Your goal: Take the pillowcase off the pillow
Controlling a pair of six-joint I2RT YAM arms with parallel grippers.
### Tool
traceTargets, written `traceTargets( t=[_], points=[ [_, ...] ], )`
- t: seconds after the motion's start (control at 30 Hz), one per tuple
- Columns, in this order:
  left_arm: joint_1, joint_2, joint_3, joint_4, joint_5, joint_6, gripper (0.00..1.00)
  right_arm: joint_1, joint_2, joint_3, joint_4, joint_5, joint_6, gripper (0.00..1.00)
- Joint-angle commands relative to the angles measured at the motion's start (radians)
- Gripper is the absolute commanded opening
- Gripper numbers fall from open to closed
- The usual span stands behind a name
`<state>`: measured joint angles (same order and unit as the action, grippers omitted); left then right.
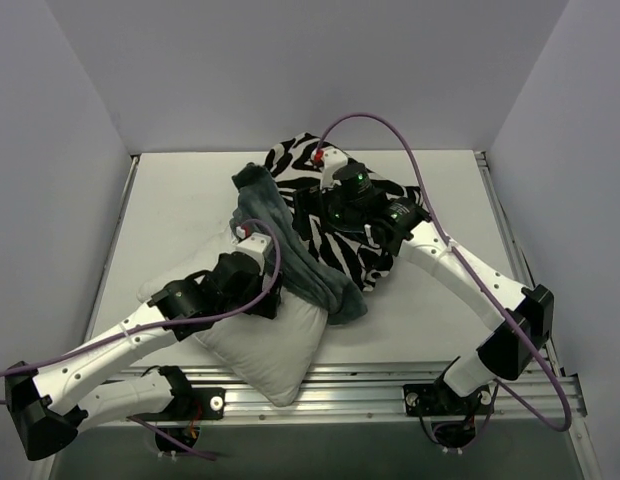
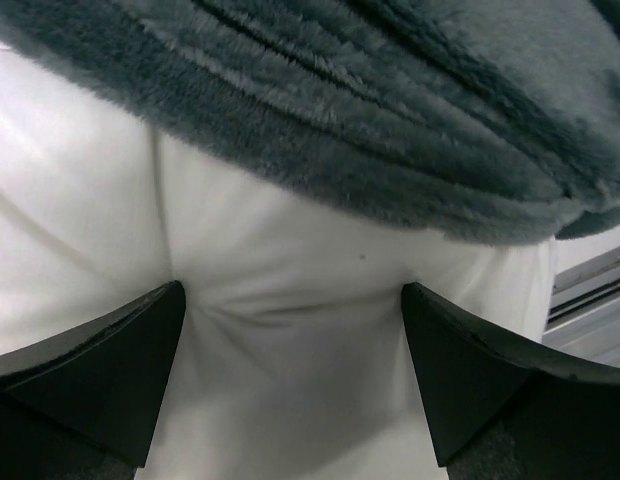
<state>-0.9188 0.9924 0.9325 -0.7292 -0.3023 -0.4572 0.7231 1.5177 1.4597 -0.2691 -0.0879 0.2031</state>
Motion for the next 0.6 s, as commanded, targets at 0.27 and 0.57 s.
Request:
traceTargets(
  t=[0.27, 0.57],
  points=[
    [0.026, 0.032, -0.179, 0.137, 0.072, -0.152, 0.26, 0.108, 0.107, 0.042, -0.033, 0.085, -0.050, 0.92],
    [0.031, -0.012, -0.138, 0.088, 0.066, -0.144, 0.02, 0.114, 0.265, 0.044, -0.105, 0.301, -0.059, 0.38]
  ],
)
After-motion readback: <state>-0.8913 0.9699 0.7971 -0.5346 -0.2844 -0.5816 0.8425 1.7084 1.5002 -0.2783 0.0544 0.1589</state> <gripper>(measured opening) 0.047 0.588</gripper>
